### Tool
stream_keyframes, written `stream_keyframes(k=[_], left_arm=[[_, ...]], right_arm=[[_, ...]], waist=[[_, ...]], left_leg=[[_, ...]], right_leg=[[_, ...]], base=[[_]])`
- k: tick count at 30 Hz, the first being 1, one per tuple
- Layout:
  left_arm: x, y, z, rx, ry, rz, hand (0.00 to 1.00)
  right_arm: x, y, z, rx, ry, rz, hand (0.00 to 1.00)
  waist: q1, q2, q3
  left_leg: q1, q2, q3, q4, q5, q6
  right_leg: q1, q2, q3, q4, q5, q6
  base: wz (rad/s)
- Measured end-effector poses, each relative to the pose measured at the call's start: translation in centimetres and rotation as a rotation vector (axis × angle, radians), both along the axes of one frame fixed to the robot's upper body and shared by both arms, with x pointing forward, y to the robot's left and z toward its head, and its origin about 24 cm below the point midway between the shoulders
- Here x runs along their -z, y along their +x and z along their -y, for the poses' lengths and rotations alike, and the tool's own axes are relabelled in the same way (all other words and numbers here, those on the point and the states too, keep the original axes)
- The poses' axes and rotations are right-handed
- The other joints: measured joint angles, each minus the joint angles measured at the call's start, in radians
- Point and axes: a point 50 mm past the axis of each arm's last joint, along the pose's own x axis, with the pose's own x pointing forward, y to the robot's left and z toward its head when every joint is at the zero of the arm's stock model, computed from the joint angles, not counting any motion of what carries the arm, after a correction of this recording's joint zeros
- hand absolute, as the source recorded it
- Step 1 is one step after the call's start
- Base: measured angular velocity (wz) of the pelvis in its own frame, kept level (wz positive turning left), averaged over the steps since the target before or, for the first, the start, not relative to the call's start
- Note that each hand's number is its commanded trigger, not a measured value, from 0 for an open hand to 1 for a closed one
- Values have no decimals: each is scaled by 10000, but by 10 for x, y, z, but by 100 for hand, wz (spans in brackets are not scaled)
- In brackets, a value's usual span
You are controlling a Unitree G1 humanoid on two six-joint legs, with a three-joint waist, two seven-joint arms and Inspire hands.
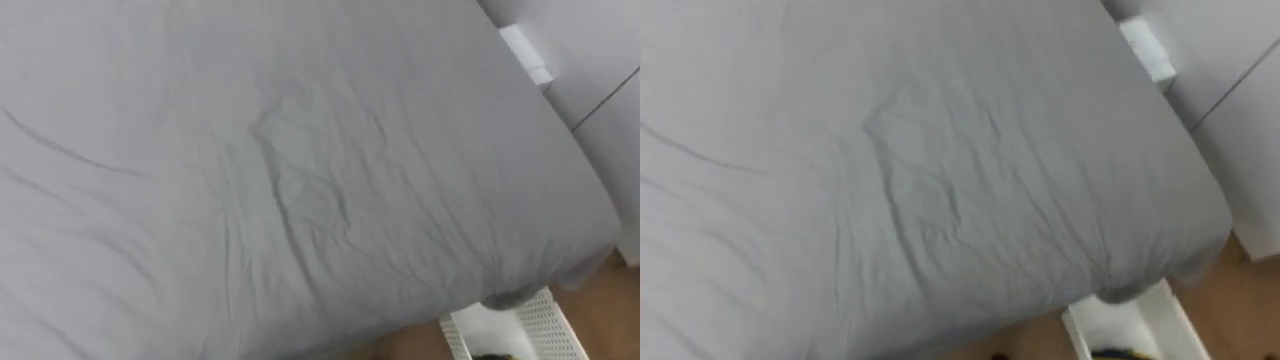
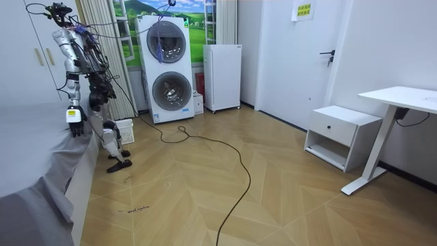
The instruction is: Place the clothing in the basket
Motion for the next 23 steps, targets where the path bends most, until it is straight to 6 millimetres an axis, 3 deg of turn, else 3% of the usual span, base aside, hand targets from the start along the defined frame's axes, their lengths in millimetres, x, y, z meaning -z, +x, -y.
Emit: stream_keyframes(k=[4,11,13,17,23], left_arm=[[0,-5,4,410,83,6,0],[5,-1,23,172,-47,456,0],[5,0,25,-4,-128,609,0],[6,0,30,-384,-243,812,0],[7,0,32,-445,-311,805,0]], right_arm=[[16,-12,-28,-214,1115,-34,0],[36,-12,-80,-1945,3122,-384,0],[38,-13,-87,-2279,3312,-549,0],[42,-27,-94,-3010,3450,-1291,0],[45,-32,-97,-3285,3532,-1796,0]], waist=[[30,-75,-28],[329,-258,124],[424,-308,155],[885,-426,141],[1116,-471,121]], left_leg=[[723,-50,-720,-331,-17,-25],[1225,-224,-1343,-329,-17,-25],[1335,-268,-1467,-338,-17,-25],[1552,-299,-1568,-476,-34,-47],[1648,-317,-1581,-483,-37,-47]], right_leg=[[1135,-31,-594,-668,-3,97],[2147,-182,-1356,-962,-153,173],[2274,-200,-1451,-978,-212,203],[2551,-212,-1579,-987,-292,220],[2671,-220,-1614,-1012,-305,230]], base=[[49],[31],[25],[9],[0]])
